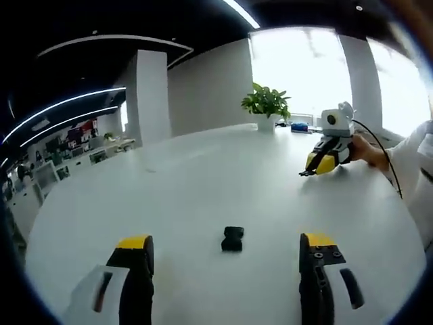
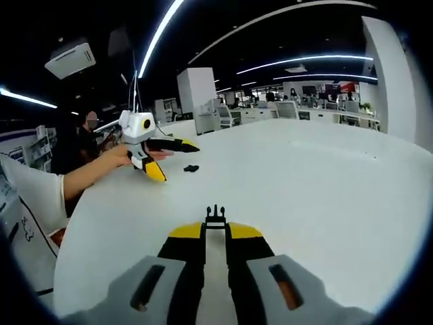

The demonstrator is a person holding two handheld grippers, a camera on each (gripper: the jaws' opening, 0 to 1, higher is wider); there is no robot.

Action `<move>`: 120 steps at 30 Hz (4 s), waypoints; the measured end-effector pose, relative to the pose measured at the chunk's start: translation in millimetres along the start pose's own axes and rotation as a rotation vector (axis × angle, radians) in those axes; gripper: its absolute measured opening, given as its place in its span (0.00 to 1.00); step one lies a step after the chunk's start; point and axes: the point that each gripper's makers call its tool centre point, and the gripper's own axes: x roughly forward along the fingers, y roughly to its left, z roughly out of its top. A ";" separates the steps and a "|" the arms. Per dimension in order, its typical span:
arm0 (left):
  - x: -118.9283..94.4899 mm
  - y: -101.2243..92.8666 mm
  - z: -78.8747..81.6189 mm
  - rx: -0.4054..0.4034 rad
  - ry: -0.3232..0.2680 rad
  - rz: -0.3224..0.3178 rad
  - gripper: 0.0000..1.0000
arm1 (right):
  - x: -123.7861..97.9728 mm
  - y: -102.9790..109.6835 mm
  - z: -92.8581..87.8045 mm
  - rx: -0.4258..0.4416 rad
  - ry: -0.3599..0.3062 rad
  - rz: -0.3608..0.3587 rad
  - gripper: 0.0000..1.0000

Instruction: Snap the two parts of the plastic buckle together until the buckle closes and remains connected.

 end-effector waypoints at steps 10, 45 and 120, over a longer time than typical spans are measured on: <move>-1.8 0.8 2.7 -0.044 -0.025 -0.022 0.78 | -1.2 2.8 -0.6 0.008 -0.002 0.003 0.10; 7.4 -9.9 -4.3 -0.047 0.036 -0.071 0.40 | -1.8 0.0 0.5 0.021 -0.005 0.006 0.10; 8.6 -69.7 39.0 -0.083 -0.045 -0.250 0.12 | -3.0 15.2 4.4 -0.079 0.029 0.052 0.10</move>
